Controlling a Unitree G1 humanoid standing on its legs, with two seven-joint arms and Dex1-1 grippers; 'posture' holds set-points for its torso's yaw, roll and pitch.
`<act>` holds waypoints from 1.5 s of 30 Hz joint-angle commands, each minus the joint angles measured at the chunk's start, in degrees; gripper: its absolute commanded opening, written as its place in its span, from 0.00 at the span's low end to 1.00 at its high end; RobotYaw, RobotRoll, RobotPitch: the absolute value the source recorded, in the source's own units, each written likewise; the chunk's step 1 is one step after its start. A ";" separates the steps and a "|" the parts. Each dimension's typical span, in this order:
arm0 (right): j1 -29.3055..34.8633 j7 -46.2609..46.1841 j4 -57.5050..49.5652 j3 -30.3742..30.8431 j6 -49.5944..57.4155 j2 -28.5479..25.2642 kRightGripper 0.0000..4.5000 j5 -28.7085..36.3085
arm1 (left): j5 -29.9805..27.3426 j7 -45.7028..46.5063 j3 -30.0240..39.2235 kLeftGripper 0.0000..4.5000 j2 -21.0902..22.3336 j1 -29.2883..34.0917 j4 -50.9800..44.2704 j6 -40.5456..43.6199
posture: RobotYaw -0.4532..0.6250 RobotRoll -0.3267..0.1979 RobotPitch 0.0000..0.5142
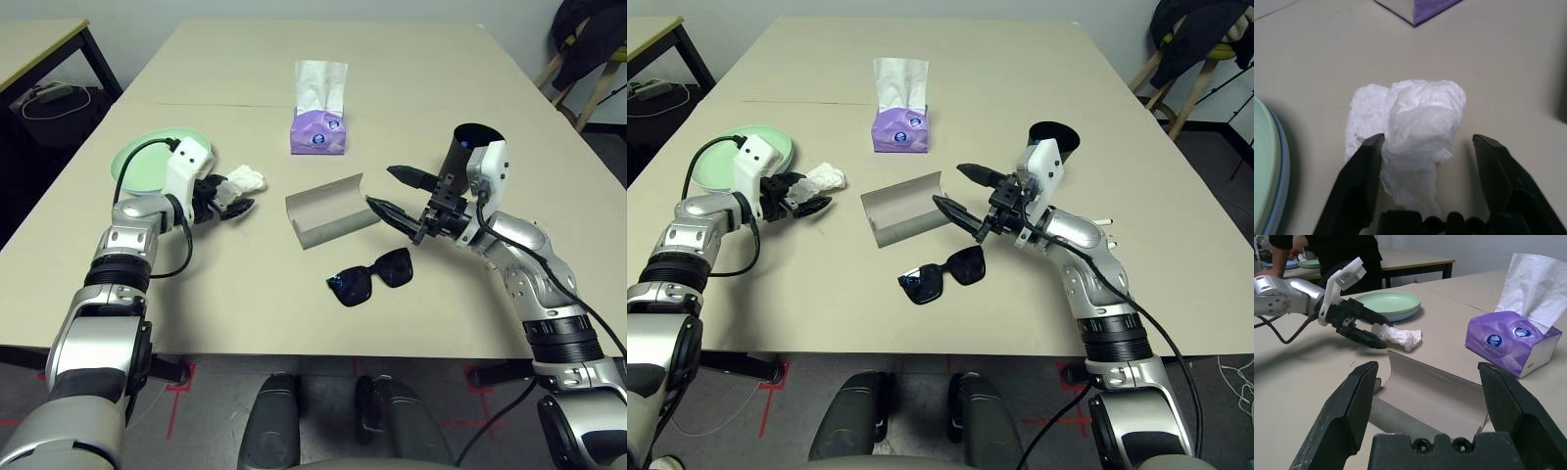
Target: Organize and tidy the items on the table.
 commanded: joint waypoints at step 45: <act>0.42 -0.09 0.55 -0.28 -2.22 1.39 1.00 -0.45 | -1.06 36.83 14.28 0.15 4.97 -17.74 16.19 -3.57 | 0.52 0.62 0.24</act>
